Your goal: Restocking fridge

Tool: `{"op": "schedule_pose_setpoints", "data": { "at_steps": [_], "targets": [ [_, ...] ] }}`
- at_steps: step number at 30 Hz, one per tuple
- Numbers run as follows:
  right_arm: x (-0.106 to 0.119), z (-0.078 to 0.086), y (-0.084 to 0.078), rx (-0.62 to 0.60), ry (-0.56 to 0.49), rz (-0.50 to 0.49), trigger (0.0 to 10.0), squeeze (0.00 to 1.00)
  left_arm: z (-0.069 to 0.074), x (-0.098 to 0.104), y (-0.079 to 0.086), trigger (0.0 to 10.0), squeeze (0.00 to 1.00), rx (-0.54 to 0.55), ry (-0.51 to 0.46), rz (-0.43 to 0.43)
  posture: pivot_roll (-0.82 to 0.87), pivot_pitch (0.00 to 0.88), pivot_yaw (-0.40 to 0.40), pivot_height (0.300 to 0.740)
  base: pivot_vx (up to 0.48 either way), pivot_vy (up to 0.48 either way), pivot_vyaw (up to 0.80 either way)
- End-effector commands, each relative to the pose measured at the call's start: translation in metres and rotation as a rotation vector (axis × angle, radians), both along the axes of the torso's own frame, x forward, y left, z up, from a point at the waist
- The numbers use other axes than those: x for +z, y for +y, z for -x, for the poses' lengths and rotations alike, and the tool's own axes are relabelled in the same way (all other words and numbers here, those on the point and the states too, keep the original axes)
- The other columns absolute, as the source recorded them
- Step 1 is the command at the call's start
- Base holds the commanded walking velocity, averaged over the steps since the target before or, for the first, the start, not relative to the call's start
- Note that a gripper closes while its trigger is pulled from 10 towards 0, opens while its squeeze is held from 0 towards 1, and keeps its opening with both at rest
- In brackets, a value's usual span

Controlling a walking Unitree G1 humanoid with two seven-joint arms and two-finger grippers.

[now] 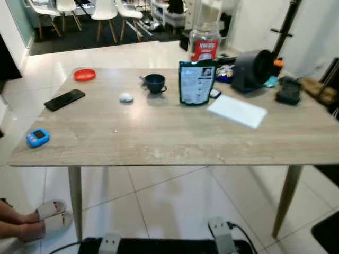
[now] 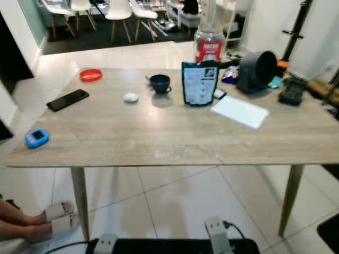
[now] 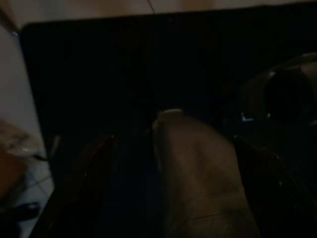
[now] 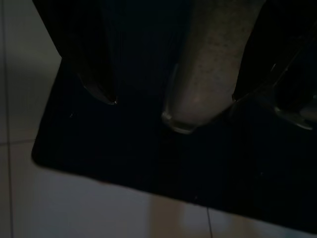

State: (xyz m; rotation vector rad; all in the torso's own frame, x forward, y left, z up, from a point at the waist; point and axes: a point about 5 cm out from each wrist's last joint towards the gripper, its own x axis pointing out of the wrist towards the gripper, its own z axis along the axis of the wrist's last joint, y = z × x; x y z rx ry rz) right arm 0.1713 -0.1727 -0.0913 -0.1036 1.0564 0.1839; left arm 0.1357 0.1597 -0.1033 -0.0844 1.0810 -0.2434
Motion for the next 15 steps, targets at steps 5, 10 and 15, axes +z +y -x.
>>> {"op": "schedule_pose_setpoints", "data": {
  "at_steps": [5,10,15],
  "targets": [
    [0.0005,-0.0021,0.0056,-0.008,-0.005,-0.018,10.0,0.00,0.0091,-0.0033,-0.0009,10.0,0.00,-0.008,0.037,0.002,0.05,0.000,0.016,0.740,0.379,0.000,0.00],
    [0.0005,-0.0021,0.0054,-0.009,-0.005,-0.018,10.0,0.00,0.0098,-0.0038,0.0006,10.0,0.00,0.014,0.040,-0.013,0.05,0.000,0.016,0.740,0.220,0.000,0.00],
    [0.0006,-0.0021,0.0033,-0.014,-0.008,-0.005,10.0,0.00,0.0102,-0.0039,0.0001,10.0,0.00,0.031,0.044,0.001,0.05,0.000,0.015,0.740,0.000,0.000,0.00]
  ]
}}
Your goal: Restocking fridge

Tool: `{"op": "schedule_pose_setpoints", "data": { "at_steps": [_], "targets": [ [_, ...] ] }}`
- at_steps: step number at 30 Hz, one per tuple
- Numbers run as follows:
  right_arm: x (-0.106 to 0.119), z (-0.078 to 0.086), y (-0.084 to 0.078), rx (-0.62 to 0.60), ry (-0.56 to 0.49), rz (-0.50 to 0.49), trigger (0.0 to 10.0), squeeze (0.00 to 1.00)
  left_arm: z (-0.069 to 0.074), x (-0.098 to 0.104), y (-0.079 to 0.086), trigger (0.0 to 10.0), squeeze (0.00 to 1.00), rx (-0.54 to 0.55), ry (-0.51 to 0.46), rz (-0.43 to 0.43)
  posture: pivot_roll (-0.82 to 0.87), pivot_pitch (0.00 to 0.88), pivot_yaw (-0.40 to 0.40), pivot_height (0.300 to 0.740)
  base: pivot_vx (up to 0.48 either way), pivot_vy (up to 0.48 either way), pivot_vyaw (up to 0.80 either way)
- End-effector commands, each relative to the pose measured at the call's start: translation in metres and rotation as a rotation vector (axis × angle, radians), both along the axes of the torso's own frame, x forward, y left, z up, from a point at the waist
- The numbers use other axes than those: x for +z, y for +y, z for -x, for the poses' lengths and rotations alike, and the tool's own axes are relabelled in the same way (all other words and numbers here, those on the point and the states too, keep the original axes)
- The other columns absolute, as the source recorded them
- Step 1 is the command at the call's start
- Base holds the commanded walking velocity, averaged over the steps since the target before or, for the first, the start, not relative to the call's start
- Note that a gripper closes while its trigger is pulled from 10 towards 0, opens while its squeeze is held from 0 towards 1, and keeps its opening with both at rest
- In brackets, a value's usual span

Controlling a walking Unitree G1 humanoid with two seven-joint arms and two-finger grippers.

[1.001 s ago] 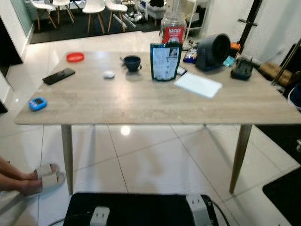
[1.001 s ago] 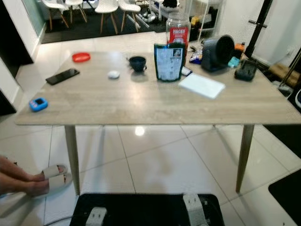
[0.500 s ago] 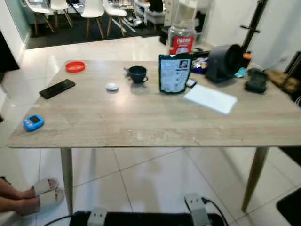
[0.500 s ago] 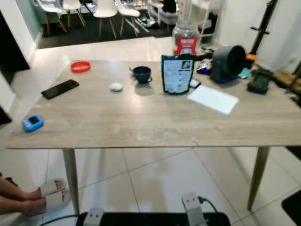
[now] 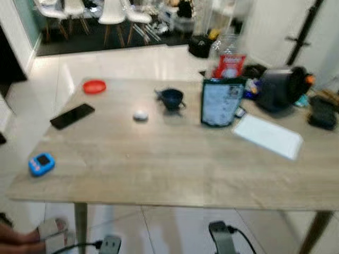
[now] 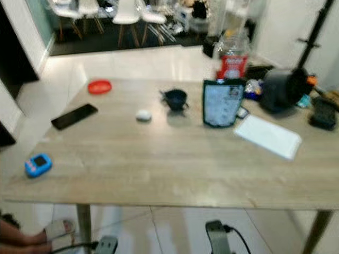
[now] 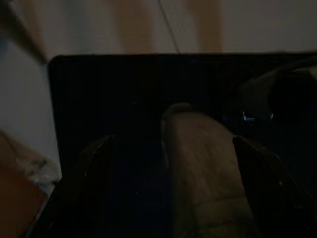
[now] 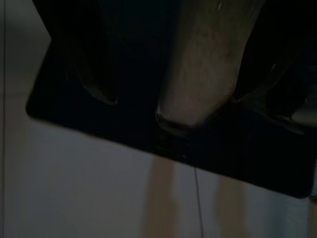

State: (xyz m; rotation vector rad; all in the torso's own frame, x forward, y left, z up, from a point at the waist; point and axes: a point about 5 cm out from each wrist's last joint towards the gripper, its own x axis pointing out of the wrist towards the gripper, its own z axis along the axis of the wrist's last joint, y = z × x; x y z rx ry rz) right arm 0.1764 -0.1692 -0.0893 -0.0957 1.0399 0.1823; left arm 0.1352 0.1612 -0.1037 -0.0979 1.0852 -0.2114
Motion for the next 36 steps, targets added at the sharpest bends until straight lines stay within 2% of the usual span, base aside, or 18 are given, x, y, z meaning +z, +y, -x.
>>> {"op": "schedule_pose_setpoints", "data": {
  "at_steps": [1,4,21,29,36],
  "targets": [
    [-0.0015,0.0032,-0.0015,-0.021,0.009,0.009,10.0,0.00,0.0097,-0.0034,-0.0016,10.0,0.00,-0.004,0.037,0.011,0.05,0.000,0.015,0.740,0.000,0.000,0.00],
    [-0.0018,0.0040,-0.0038,-0.062,0.014,-0.001,10.0,0.00,0.0103,-0.0034,-0.0023,10.0,0.00,-0.018,0.042,0.024,0.05,0.000,0.013,0.740,0.000,-0.105,0.00],
    [-0.0022,0.0047,-0.0053,-0.045,0.025,0.024,10.0,0.00,0.0127,-0.0042,-0.0044,10.0,0.00,-0.025,0.053,0.033,0.05,0.000,0.010,0.740,0.000,-0.424,-0.05],
    [-0.0024,0.0051,-0.0054,-0.040,0.029,0.027,10.0,0.00,0.0111,-0.0039,-0.0028,10.0,0.00,0.000,0.048,0.025,0.05,0.000,0.010,0.740,0.000,0.000,-0.76],
    [-0.0023,0.0051,-0.0055,-0.044,0.025,0.026,10.0,0.00,0.0112,-0.0036,-0.0022,10.0,0.00,-0.009,0.043,0.028,0.05,0.000,0.009,0.740,0.000,0.000,0.00]
  ]
}}
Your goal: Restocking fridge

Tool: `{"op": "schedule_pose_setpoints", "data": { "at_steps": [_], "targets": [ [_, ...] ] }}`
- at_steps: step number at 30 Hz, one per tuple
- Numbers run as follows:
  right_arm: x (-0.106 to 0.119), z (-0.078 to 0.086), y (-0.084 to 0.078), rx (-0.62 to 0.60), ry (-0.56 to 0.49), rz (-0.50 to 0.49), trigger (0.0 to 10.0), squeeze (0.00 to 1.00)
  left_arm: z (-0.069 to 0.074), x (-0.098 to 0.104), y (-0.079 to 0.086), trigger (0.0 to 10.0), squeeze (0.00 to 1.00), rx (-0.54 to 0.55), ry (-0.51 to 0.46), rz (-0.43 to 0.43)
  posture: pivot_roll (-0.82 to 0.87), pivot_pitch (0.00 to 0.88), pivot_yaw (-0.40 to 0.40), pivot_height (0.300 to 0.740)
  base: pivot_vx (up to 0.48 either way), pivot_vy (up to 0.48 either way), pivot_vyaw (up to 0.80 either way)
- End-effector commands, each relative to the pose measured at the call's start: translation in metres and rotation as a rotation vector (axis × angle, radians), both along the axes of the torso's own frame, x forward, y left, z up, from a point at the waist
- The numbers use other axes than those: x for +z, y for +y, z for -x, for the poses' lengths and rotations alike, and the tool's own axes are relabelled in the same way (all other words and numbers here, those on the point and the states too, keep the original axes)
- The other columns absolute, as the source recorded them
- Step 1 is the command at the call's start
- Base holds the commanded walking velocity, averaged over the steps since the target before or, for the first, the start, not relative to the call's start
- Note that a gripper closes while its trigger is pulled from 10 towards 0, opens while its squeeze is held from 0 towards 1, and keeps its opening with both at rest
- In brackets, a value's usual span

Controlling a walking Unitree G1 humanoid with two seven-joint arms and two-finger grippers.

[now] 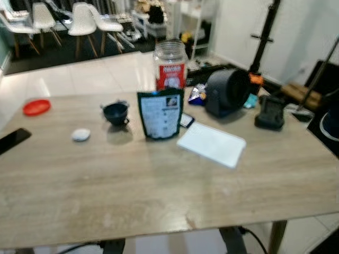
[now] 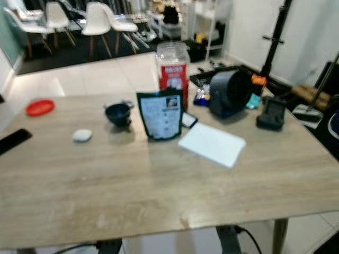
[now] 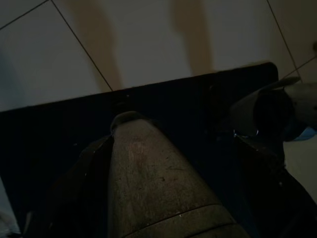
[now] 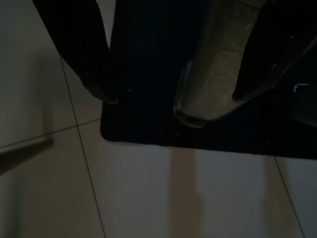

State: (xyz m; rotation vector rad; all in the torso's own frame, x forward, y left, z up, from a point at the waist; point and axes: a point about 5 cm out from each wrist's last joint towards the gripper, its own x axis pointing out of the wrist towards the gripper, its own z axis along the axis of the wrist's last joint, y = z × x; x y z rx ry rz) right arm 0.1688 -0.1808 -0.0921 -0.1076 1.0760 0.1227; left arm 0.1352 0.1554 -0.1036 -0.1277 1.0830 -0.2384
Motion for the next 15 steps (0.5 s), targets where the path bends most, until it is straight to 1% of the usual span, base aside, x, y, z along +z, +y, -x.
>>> {"op": "schedule_pose_setpoints", "data": {
  "at_steps": [1,4,6,7,10,12,13,15],
  "targets": [
    [0.001,-0.003,0.006,-0.003,-0.008,-0.012,10.0,0.00,0.011,-0.004,0.004,10.0,0.00,-0.004,0.041,-0.008,0.05,0.000,0.009,0.740,0.000,0.000,0.00],
    [0.001,-0.003,0.001,-0.009,-0.015,0.011,10.0,0.00,0.010,-0.003,0.005,10.0,0.00,0.001,0.038,-0.005,0.06,0.000,0.007,0.740,0.000,-0.349,0.00],
    [0.002,-0.001,-0.012,-0.055,-0.019,0.056,10.0,0.00,0.010,-0.003,0.006,10.0,0.00,-0.009,0.037,-0.017,0.06,0.000,0.005,0.740,0.000,-0.456,0.00],
    [0.002,-0.001,-0.012,-0.055,-0.019,0.056,10.0,0.00,0.010,-0.003,0.006,10.0,0.00,-0.009,0.037,-0.017,0.06,0.000,0.005,0.740,0.000,-0.458,0.00],
    [0.003,0.003,-0.033,-0.136,-0.017,0.103,10.0,0.00,0.009,-0.003,0.009,10.0,0.00,0.019,0.033,-0.035,0.06,0.000,0.005,0.740,0.000,-0.355,0.00],
    [0.006,0.008,-0.056,-0.200,-0.010,0.159,10.0,0.00,0.010,-0.003,0.010,10.0,0.00,0.028,0.035,-0.035,0.05,0.000,0.008,0.740,0.000,0.000,0.00],
    [0.006,0.008,-0.056,-0.200,-0.010,0.159,10.0,0.00,0.010,-0.003,0.010,10.0,0.00,0.028,0.035,-0.035,0.05,0.000,0.008,0.740,0.000,0.000,0.00],
    [0.010,0.013,-0.077,-0.237,-0.003,0.222,10.0,0.00,0.012,-0.004,0.011,10.0,0.00,0.029,0.039,-0.035,0.05,0.000,0.007,0.740,0.000,0.000,0.00]
  ]
}}
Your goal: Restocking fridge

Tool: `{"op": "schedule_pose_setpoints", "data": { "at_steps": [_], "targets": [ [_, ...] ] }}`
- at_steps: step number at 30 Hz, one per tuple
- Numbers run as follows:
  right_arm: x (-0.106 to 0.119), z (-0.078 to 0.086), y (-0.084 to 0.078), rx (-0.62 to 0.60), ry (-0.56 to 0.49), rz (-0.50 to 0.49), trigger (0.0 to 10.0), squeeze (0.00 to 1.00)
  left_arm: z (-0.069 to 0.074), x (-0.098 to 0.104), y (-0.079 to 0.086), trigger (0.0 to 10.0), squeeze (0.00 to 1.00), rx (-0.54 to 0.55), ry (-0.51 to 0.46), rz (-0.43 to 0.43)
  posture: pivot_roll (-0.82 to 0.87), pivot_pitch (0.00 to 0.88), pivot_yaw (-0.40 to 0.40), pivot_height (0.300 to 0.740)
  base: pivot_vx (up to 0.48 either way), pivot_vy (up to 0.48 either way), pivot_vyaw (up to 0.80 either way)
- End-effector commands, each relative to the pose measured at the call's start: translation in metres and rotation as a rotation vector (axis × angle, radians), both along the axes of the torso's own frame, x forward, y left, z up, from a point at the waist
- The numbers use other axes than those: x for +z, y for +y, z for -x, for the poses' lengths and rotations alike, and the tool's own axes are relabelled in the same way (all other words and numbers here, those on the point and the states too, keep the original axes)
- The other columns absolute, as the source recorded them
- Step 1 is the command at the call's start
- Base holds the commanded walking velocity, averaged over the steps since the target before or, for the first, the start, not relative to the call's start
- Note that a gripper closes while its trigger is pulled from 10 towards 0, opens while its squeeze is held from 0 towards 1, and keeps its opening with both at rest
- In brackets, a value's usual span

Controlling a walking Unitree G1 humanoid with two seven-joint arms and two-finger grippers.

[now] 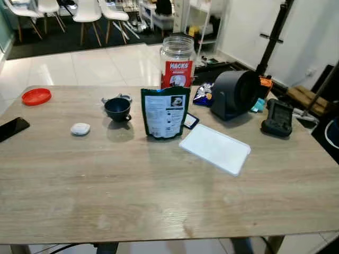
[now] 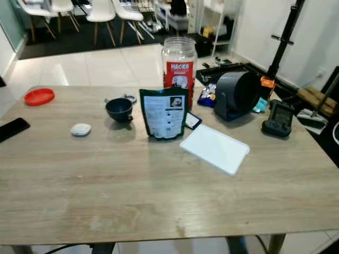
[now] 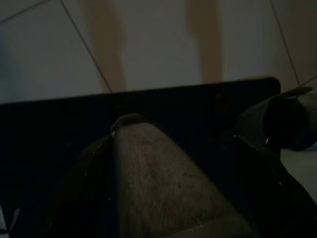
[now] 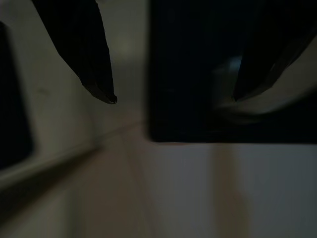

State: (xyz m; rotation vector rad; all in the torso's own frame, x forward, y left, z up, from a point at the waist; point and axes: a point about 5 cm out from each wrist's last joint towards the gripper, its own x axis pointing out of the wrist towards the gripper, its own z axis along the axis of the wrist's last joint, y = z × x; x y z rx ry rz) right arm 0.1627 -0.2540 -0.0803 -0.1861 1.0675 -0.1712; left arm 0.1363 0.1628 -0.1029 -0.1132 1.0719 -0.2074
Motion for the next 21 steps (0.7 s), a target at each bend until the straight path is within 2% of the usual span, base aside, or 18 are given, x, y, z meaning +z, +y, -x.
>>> {"op": "schedule_pose_setpoints", "data": {
  "at_steps": [1,3,4,5,8,9,10,12,13,14,17,18,19,21],
  "targets": [
    [0.001,0.009,-0.016,-0.063,0.025,0.053,10.0,0.00,0.015,-0.005,0.004,10.0,0.00,0.014,0.054,-0.009,0.05,0.000,0.007,0.740,0.000,0.000,0.00],
    [0.007,0.014,-0.036,-0.106,0.039,0.126,10.0,0.00,0.016,-0.005,0.004,10.0,0.00,0.018,0.058,-0.009,0.05,0.000,0.007,0.740,0.000,0.000,0.00],
    [0.007,0.014,-0.036,-0.106,0.039,0.126,10.0,0.00,0.016,-0.005,0.004,10.0,0.00,0.018,0.058,-0.009,0.05,0.000,0.007,0.740,0.000,0.000,0.00],
    [0.009,0.016,-0.043,-0.123,0.046,0.157,10.0,0.00,0.017,-0.006,0.004,10.0,0.00,0.019,0.059,-0.008,0.05,0.000,0.007,0.740,0.000,0.000,0.00],
    [0.022,0.029,-0.079,-0.230,0.078,0.270,10.0,0.00,0.019,-0.006,0.006,10.0,0.00,0.041,0.061,-0.006,0.05,0.000,-0.001,0.740,0.000,0.000,0.00],
    [0.022,0.029,-0.079,-0.230,0.078,0.270,10.0,0.00,0.019,-0.006,0.006,10.0,0.00,0.041,0.061,-0.006,0.05,0.000,-0.001,0.740,0.000,0.000,0.00],
    [0.025,0.034,-0.088,-0.260,0.088,0.295,10.0,0.00,0.020,-0.006,0.006,10.0,0.00,0.046,0.062,-0.005,0.05,0.000,-0.001,0.740,0.000,0.000,0.00],
    [0.025,0.034,-0.088,-0.260,0.088,0.295,10.0,0.00,0.020,-0.006,0.006,10.0,0.00,0.046,0.062,-0.005,0.05,0.000,-0.001,0.740,0.000,0.000,0.00],
    [0.028,0.038,-0.095,-0.286,0.096,0.312,10.0,0.00,0.020,-0.006,0.006,10.0,0.00,0.048,0.063,-0.006,0.05,0.000,-0.005,0.740,0.000,0.000,0.00],
    [0.028,0.038,-0.095,-0.286,0.096,0.312,10.0,0.00,0.020,-0.006,0.006,10.0,0.00,0.048,0.063,-0.006,0.05,0.000,-0.005,0.740,0.000,0.000,0.00],
    [0.044,0.085,-0.138,-0.535,0.171,0.417,10.0,0.00,0.027,-0.008,0.013,10.0,0.00,0.073,0.076,-0.015,0.05,0.000,-0.003,0.740,0.000,0.000,0.00],
    [0.044,0.085,-0.138,-0.535,0.171,0.417,10.0,0.00,0.027,-0.008,0.013,10.0,0.00,0.073,0.076,-0.015,0.05,0.000,-0.003,0.740,0.000,0.000,0.00],
    [0.050,0.099,-0.149,-0.618,0.185,0.452,10.0,0.00,0.029,-0.008,0.015,10.0,0.00,0.080,0.079,-0.017,0.05,0.000,-0.003,0.740,0.000,0.000,0.00],
    [0.050,0.099,-0.149,-0.618,0.185,0.452,10.0,0.00,0.029,-0.008,0.015,10.0,0.00,0.080,0.079,-0.017,0.05,0.000,-0.003,0.740,0.000,0.000,0.00]
  ]
}}
